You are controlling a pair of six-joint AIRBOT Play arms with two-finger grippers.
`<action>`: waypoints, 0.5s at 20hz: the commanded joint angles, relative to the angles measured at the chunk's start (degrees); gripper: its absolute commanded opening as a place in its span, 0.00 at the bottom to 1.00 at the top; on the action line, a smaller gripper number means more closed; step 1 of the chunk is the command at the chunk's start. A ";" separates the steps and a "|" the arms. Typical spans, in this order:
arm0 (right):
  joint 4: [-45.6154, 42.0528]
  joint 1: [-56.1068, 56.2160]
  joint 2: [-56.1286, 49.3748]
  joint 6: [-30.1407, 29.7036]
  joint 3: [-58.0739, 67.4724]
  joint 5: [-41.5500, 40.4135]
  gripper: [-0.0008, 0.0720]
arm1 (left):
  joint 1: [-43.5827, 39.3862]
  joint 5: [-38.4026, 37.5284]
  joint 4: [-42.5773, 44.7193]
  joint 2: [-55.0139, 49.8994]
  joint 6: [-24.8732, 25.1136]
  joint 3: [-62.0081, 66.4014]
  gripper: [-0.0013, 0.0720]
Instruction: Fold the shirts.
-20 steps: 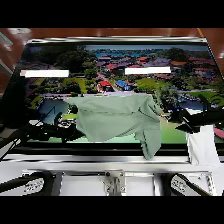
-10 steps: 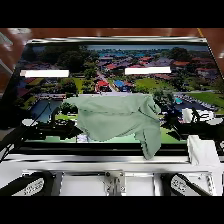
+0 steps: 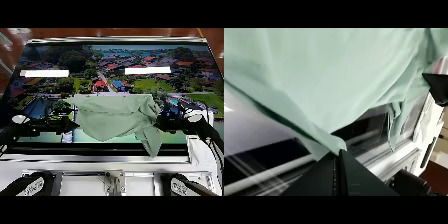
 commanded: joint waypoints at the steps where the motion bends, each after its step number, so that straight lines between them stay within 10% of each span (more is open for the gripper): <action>1: -4.22 1.62 3.69 -0.15 5.44 3.82 0.10 | 3.10 -0.44 4.26 2.36 0.94 5.77 0.06; 10: -5.97 1.66 28.50 -2.32 56.70 8.85 0.10 | 11.58 7.26 9.16 20.63 -2.38 56.54 0.06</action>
